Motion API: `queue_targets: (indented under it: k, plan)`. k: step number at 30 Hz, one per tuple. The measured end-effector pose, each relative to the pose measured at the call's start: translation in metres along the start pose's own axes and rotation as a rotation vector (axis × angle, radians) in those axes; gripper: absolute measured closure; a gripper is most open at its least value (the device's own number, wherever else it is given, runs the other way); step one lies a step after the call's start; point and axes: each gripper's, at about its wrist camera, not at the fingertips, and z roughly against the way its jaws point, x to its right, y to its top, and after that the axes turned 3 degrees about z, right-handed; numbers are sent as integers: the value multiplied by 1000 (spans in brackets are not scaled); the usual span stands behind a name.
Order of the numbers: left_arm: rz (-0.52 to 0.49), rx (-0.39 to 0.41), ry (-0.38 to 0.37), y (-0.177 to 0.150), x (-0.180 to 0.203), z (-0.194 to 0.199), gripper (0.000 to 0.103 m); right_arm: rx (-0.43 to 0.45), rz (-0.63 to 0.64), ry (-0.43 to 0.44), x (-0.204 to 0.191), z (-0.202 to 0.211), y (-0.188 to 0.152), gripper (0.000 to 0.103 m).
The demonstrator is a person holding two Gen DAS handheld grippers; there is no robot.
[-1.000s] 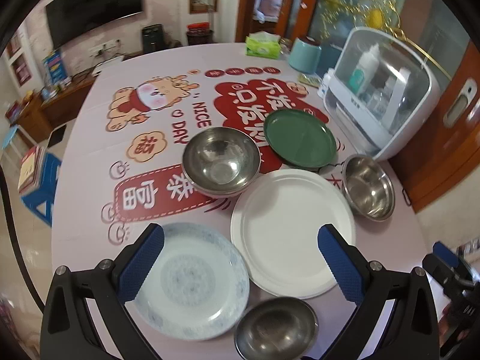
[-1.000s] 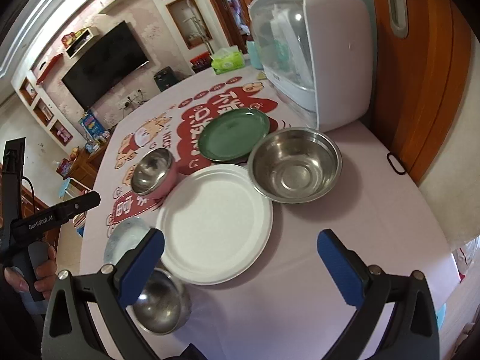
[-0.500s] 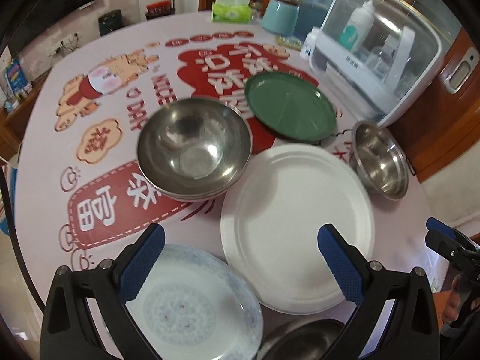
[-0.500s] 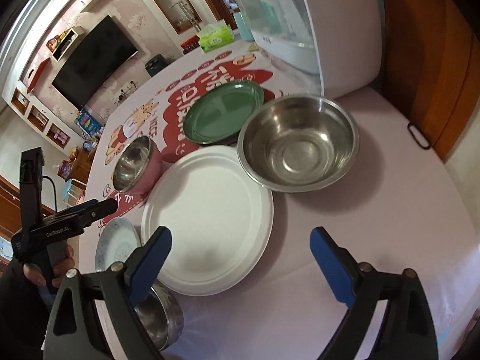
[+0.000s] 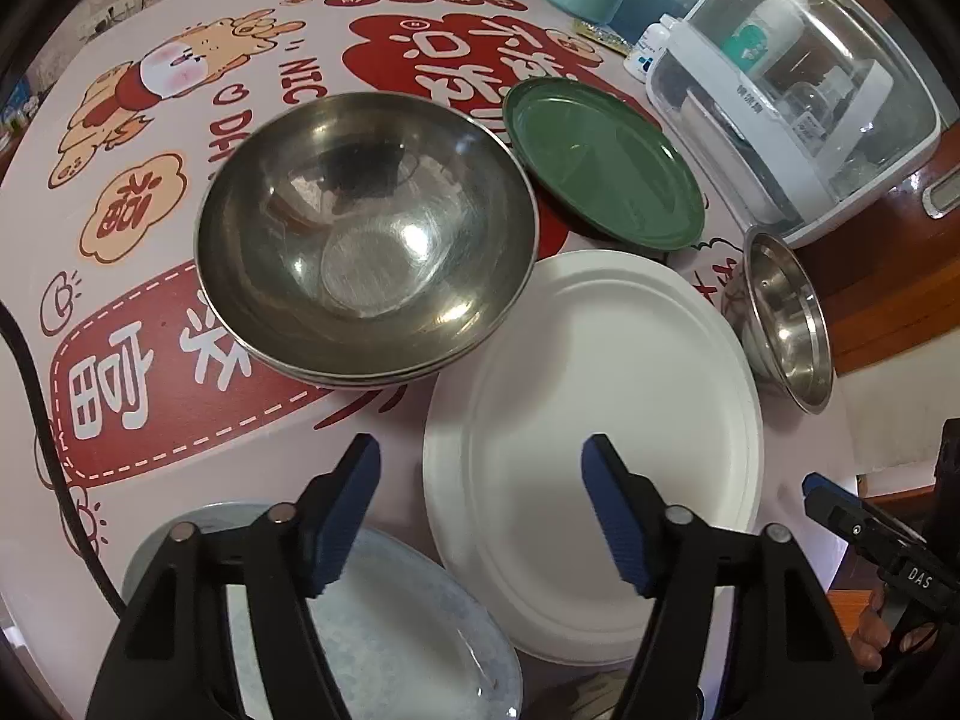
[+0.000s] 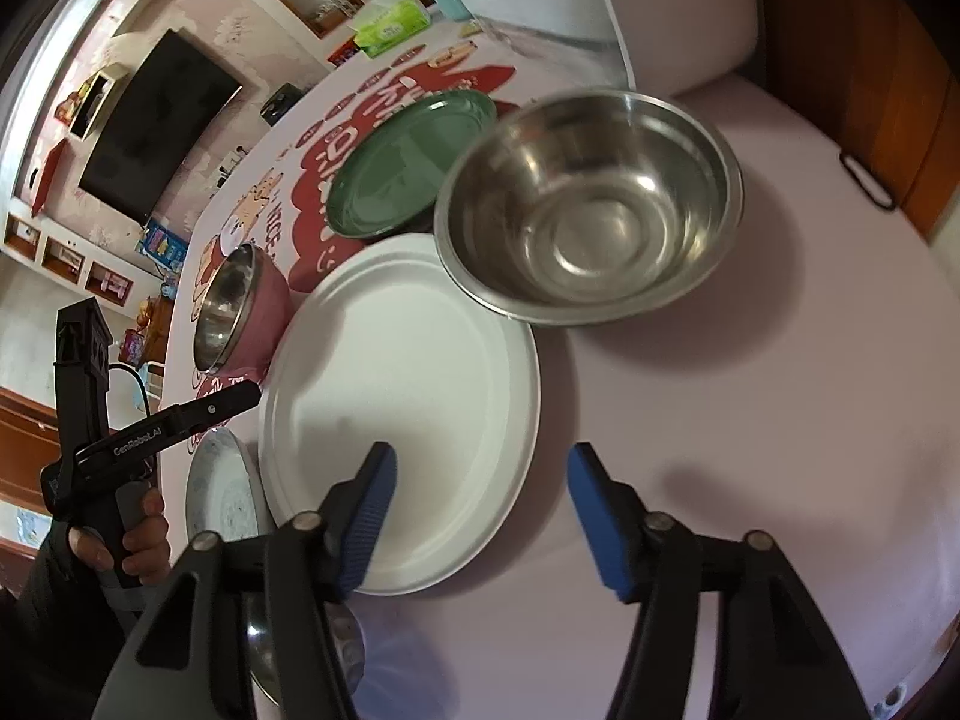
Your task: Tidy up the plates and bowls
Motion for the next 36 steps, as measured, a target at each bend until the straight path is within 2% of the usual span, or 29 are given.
queue_targets:
  k: [4,7,15,24,33,36]
  plan:
    - [7,-11,4,1,0,-7,42,-22,-25,12,4,-8,-2,53]
    - [15,-42,26,2,0,-16,52,-36,-45,20,7,-13,-3,59]
    - [36,-72,34,5,-1,-30,52,-60,-108,37,18,-24,-5,73]
    - [11,-75,32,5,4,-35,52,-68,-155,54,28,-32,-6,80]
    - [-8,-84,36,6,13,-41,53,-67,-170,77,29,-37,-4,81]
    - [-8,-83,48,5,14,-41,56,-64,-173,91,30,-39,-2,81]
